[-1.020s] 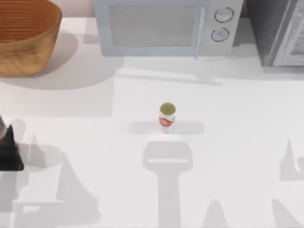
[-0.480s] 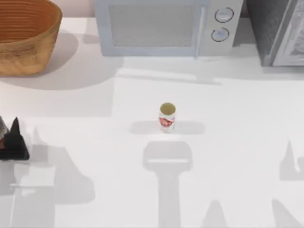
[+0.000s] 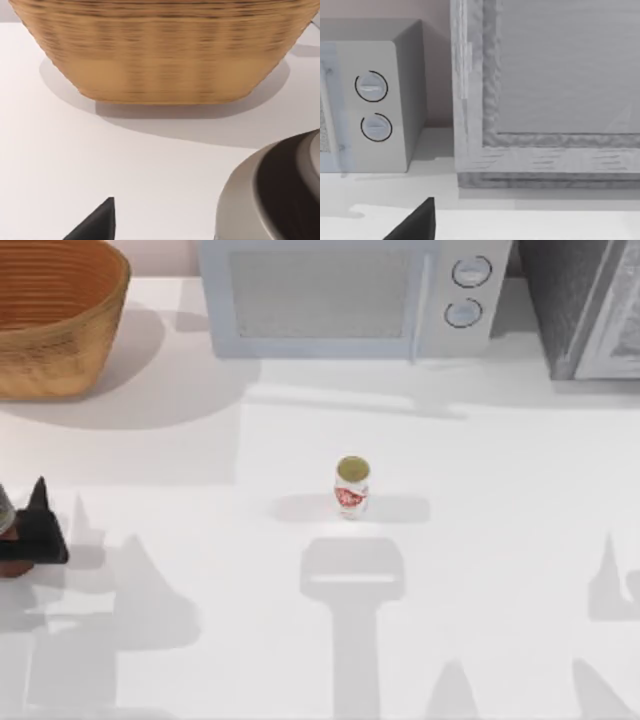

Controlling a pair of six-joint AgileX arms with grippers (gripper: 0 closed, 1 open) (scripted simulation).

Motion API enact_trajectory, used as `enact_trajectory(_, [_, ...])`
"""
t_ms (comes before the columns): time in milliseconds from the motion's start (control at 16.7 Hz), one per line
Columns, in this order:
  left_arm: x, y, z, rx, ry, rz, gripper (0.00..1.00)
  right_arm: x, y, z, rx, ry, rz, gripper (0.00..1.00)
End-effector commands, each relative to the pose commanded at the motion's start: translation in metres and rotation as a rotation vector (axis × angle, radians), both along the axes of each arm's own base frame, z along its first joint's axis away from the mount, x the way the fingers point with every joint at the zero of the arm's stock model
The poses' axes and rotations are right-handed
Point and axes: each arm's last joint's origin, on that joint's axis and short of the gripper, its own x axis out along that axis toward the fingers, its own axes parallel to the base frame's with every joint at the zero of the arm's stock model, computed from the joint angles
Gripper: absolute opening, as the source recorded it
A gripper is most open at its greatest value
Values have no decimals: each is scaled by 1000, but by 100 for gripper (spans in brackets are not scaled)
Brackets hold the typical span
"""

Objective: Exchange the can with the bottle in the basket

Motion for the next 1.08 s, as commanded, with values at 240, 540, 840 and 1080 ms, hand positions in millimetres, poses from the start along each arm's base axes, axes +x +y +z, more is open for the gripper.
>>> enact_trajectory(240, [0,0,0,0,0,0,77,0,0,0,0,0,0,100])
enact_trajectory(540, [0,0,0,0,0,0,40,0,0,0,0,0,0,100])
enact_trajectory(840, [0,0,0,0,0,0,2,0,0,0,0,0,0,100])
enact_trajectory(1080, [0,0,0,0,0,0,0,0,0,0,0,0,0,100])
